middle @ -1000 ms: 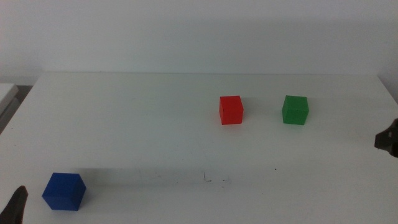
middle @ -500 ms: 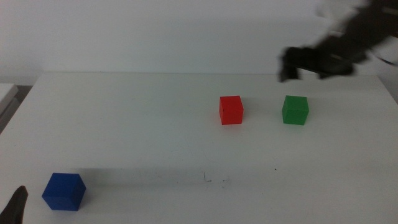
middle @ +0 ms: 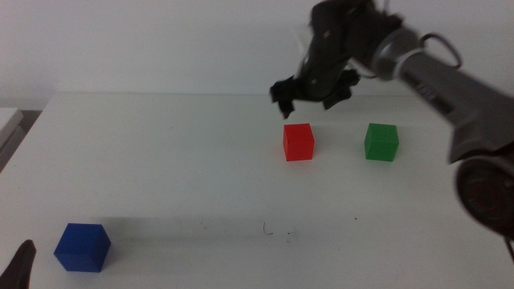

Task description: Stack red cubes first, then green, then blue cubes in a specific spot.

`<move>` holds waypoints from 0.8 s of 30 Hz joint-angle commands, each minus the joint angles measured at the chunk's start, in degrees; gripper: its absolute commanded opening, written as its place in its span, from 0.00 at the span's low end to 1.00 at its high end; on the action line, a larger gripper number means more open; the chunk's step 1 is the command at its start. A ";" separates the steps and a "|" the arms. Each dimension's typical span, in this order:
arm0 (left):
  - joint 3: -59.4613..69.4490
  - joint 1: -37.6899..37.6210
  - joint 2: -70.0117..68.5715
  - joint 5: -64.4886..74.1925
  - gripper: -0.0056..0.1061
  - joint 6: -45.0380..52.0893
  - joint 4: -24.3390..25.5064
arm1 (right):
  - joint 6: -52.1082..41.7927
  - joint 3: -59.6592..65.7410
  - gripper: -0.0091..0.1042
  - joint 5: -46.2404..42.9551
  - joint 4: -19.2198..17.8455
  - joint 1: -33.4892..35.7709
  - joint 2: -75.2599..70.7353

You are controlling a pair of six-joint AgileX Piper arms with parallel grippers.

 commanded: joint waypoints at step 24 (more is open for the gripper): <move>-0.01 -0.01 -0.15 -0.71 0.89 -0.11 0.00 | 4.73 -2.86 0.25 -1.60 -1.33 1.34 7.40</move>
